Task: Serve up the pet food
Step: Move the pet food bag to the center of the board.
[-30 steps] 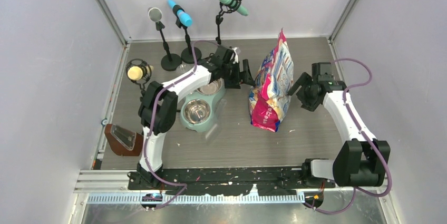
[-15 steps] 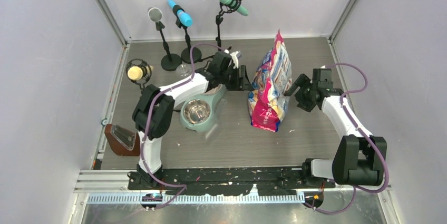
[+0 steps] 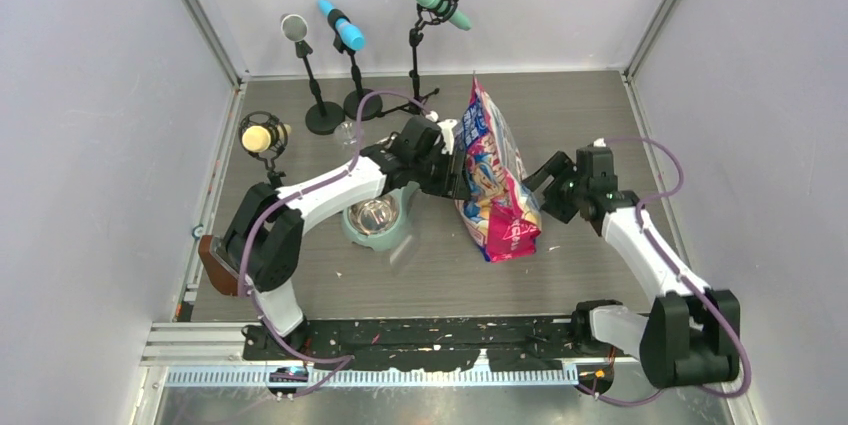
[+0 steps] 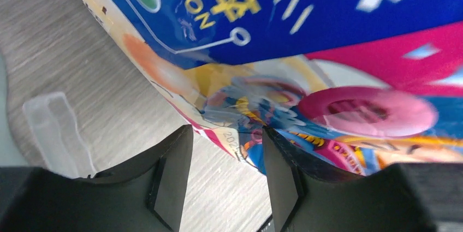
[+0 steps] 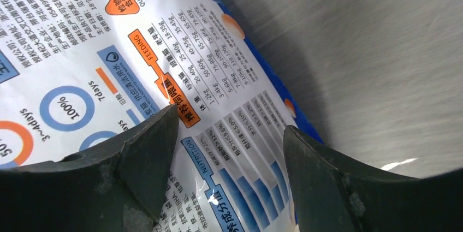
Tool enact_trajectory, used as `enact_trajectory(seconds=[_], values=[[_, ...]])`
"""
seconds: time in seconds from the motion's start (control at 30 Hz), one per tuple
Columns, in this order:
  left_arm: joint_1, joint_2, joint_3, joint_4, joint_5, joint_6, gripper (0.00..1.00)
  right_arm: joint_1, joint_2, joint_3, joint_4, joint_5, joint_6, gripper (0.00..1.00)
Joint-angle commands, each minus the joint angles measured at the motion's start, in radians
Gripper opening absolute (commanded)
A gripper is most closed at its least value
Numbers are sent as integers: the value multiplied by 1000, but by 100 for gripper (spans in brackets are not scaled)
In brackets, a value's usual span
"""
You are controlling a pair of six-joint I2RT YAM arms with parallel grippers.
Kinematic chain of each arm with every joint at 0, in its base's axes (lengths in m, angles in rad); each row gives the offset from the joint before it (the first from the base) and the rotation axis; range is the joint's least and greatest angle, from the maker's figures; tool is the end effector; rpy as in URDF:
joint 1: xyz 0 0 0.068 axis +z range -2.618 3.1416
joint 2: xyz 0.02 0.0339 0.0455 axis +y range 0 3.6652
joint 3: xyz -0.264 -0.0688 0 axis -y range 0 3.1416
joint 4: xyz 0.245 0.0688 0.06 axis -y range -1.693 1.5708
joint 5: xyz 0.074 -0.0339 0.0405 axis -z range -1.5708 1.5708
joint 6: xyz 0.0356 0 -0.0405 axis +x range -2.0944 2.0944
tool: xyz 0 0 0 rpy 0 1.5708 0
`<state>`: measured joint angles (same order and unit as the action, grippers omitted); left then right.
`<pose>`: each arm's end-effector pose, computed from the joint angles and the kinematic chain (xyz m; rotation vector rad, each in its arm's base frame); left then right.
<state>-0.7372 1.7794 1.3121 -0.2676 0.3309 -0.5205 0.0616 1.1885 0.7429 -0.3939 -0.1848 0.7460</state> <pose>0.2886 -0.2777 0.2428 0.4498 2.4389 -0.9801 0.2404 0.0214 0.2259 0.7482 2.3623 0.5836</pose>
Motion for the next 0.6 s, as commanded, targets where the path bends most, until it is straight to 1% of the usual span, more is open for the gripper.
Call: enact_trajectory(seconds=[0.0,0.07,0.13,0.2,0.23,0.3,0.33,0.37,0.4,0.47,0.5,0.53,0.57], values=[[-10,-120,21,-75,-67,-7,53,144,-157,-138,-71,-275,290,76],[21,-156,30,-84,-88,-33,54,153,-199,-117,-86,-259,352,76],[51,-188,39,-95,-109,-52,54,155,-215,-66,-140,-214,345,75],[79,-226,59,-119,-131,-56,54,152,-211,15,-217,-116,279,75],[90,-245,69,-137,-145,-58,54,151,-204,48,-246,-49,219,76],[110,-280,97,-185,-177,-56,55,143,-175,151,-325,34,125,77],[120,-300,119,-224,-197,-58,56,142,-157,231,-384,57,96,77],[130,-317,137,-257,-211,-58,57,142,-147,267,-427,102,41,78],[141,-337,155,-292,-214,-59,59,142,-145,331,-438,120,16,78],[158,-378,186,-307,-177,-58,61,142,-147,410,-452,139,-59,78],[162,-405,194,-290,-123,-55,65,142,-146,457,-454,131,-102,77],[162,-426,195,-253,-67,-45,69,144,-145,479,-450,119,-124,75],[163,-448,183,-197,-4,-44,73,146,-137,522,-441,84,-158,69]])
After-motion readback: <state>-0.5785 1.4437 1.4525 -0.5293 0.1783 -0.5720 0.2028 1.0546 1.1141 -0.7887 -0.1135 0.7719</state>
